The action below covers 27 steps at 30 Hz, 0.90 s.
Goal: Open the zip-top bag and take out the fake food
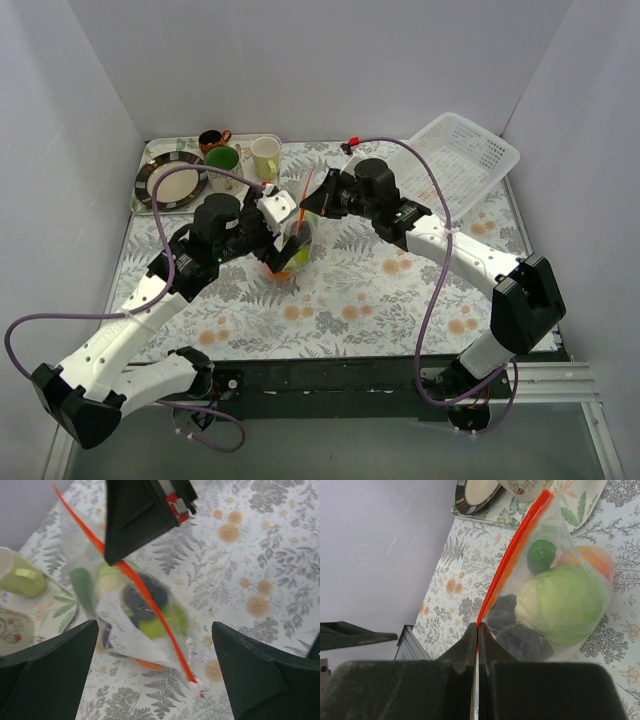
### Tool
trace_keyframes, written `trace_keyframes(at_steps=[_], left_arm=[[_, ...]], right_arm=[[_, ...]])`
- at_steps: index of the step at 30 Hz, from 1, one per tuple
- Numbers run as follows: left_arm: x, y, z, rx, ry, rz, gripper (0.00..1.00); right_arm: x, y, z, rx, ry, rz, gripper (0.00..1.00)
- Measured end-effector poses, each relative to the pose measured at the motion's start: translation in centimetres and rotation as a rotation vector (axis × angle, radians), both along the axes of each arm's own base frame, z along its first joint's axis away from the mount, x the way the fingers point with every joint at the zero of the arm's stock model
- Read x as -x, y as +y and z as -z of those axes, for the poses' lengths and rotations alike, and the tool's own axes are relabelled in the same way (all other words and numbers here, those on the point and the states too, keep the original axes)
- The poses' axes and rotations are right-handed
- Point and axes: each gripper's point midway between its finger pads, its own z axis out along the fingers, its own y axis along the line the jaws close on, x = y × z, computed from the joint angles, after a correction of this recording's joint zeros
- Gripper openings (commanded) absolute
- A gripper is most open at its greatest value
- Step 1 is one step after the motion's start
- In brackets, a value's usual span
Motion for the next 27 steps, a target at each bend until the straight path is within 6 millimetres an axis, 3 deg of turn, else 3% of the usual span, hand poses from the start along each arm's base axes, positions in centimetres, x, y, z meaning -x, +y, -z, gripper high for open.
trace_keyframes(at_steps=[5, 7, 16, 22, 23, 26, 27], left_arm=[[-1.5, 1.3, -2.5, 0.043, -0.126, -0.1, 0.98], [-1.6, 1.2, -2.6, 0.051, -0.126, -0.107, 0.98], [0.0, 0.0, 0.2, 0.073, 0.011, -0.052, 0.98], [0.3, 0.6, 3.9, 0.018, 0.064, -0.086, 0.96], [0.2, 0.9, 4.4, 0.005, 0.066, -0.095, 0.93], [-0.1, 1.3, 5.7, -0.038, 0.072, -0.114, 0.6], [-0.4, 1.4, 5.9, -0.048, 0.07, -0.121, 0.41]], right_arm=[[0.6, 0.2, 0.4, 0.013, 0.017, -0.01, 0.01], [0.9, 0.5, 0.4, 0.012, 0.018, -0.017, 0.01], [1.6, 0.8, 0.3, 0.019, 0.016, -0.015, 0.01], [1.7, 1.1, -0.2, 0.022, 0.018, 0.0, 0.01], [1.8, 1.2, -0.4, 0.02, 0.017, 0.0, 0.01], [2.1, 1.5, -0.8, 0.016, 0.016, -0.001, 0.01], [2.1, 1.6, -1.0, 0.016, 0.017, -0.003, 0.01]])
